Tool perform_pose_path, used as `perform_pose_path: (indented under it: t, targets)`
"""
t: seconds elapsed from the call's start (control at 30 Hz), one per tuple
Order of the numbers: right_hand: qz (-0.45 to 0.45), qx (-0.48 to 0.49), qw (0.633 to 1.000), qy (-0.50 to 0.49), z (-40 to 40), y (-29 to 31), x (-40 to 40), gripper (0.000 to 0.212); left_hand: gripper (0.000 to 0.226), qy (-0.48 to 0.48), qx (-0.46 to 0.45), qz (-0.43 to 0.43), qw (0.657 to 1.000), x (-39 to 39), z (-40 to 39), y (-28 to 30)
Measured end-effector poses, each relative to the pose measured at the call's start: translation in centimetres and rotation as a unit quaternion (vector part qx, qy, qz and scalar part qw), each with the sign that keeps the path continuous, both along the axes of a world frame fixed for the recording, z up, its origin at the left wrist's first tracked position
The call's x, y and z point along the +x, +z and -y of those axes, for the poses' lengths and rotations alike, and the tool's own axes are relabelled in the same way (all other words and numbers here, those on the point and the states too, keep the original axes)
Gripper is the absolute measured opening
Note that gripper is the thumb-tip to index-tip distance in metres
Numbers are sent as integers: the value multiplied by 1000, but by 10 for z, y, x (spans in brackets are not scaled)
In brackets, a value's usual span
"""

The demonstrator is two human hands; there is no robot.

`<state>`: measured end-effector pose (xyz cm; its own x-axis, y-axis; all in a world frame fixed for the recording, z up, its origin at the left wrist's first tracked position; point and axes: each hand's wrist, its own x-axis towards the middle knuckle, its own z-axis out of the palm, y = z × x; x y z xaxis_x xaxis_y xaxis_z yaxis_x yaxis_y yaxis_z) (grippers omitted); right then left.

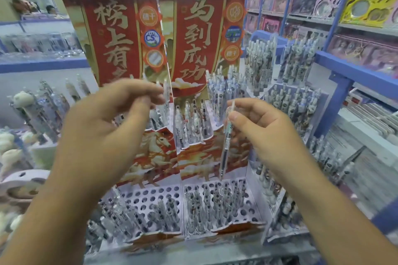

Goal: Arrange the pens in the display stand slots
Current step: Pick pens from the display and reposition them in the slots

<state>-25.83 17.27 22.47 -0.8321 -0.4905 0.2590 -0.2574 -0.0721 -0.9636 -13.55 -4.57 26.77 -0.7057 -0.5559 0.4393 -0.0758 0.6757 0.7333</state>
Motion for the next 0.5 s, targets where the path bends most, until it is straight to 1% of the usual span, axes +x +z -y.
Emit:
perform_pose_path:
  t: [0.07,0.1,0.17,0.2,0.23,0.27,0.37,0.43,0.5]
  targets:
    - [-33,11,999,-11,-16,-3,5,18,22,-44,91,-1,995,20,-30,-38]
    - [-58,20,998,-15,-25,-6,8,17,20,-56,106,-2,993,32,-50,-53]
    - [-96,47,994,-21,-44,-14,15,15,18,-60,6,6,998,56,-77,-86]
    - [-106,61,992,-25,-53,-20,19,14,17,-66,-33,28,997,57,-76,-96]
    - [-108,75,991,-26,-60,-26,22,12,16,-61,-51,57,995,64,-77,-106]
    - [-111,90,989,-26,-65,-32,26,11,15,-60,-54,76,994,67,-72,-115]
    - [-151,135,979,-20,-74,-42,36,9,20,-45,-74,92,992,71,-79,-126]
    - [-167,155,973,-16,-75,-44,43,11,22,-25,-74,77,994,76,-85,-130]
    - [-183,182,966,-16,-72,-50,46,15,26,26,-52,68,996,86,-86,-134]
